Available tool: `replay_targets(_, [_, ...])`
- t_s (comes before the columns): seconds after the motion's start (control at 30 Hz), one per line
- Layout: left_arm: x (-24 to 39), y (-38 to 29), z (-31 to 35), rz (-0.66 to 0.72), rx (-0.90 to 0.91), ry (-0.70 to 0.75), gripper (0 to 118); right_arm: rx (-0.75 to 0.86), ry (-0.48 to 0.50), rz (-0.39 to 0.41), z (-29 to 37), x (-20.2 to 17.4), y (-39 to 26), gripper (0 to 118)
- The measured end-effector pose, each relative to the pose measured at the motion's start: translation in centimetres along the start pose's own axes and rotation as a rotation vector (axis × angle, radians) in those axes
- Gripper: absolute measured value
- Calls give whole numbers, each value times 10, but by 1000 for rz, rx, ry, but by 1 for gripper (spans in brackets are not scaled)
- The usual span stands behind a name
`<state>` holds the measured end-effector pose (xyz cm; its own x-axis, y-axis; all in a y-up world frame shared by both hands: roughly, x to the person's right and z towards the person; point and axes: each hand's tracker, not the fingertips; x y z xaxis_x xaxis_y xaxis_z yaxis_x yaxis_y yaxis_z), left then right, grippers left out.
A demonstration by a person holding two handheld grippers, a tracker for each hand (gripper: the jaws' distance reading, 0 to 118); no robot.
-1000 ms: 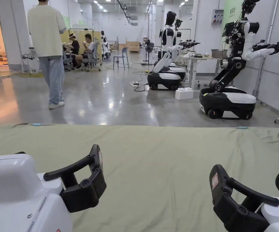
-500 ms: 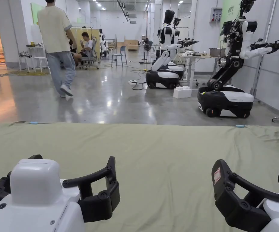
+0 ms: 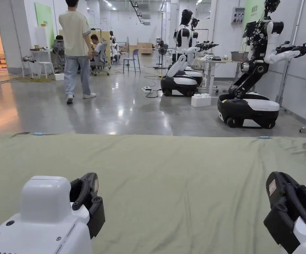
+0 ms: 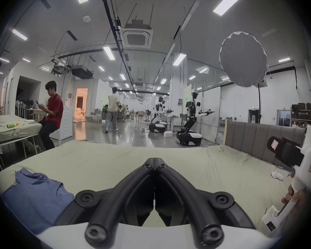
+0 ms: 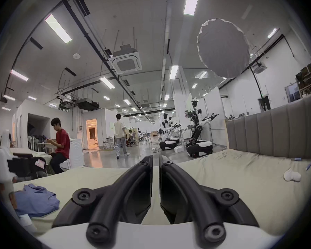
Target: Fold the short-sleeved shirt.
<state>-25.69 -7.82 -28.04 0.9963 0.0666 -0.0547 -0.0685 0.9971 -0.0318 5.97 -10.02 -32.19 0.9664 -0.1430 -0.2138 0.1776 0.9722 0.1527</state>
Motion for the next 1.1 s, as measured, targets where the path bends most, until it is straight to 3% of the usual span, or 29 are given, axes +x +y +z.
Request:
replay_targets(0.1, [-3,-4,2,17,-1,5,0,-60,46,-71,-3,9,3,10])
replay_targets(0.23, [-11,2,8,22,18,28,0,-88,75,-15,-6,-3,2,10])
replay_targets(0.33, [-27,12,26,-59,48,142,0,-81,182,5,-12,-33,-2,10])
replay_targets(0.47, [-73,17,79,-99,26,343,0,-107,417,-10,-30,-104,-10,10])
replay_targets(0.63, [-153,10,175,-80,-61,684,0,-188,796,-77,-36,-232,-32,6])
replay_targets(0.8, [-213,-6,255,16,-119,947,0,-274,1089,-149,-15,-336,-47,4])
replay_targets(0.93, [-259,-20,273,98,-191,949,0,-368,1187,-195,-6,-379,-63,4])
replay_targets(1.1, [-325,-60,227,311,-331,734,0,-435,1146,-87,-13,-387,-85,4])
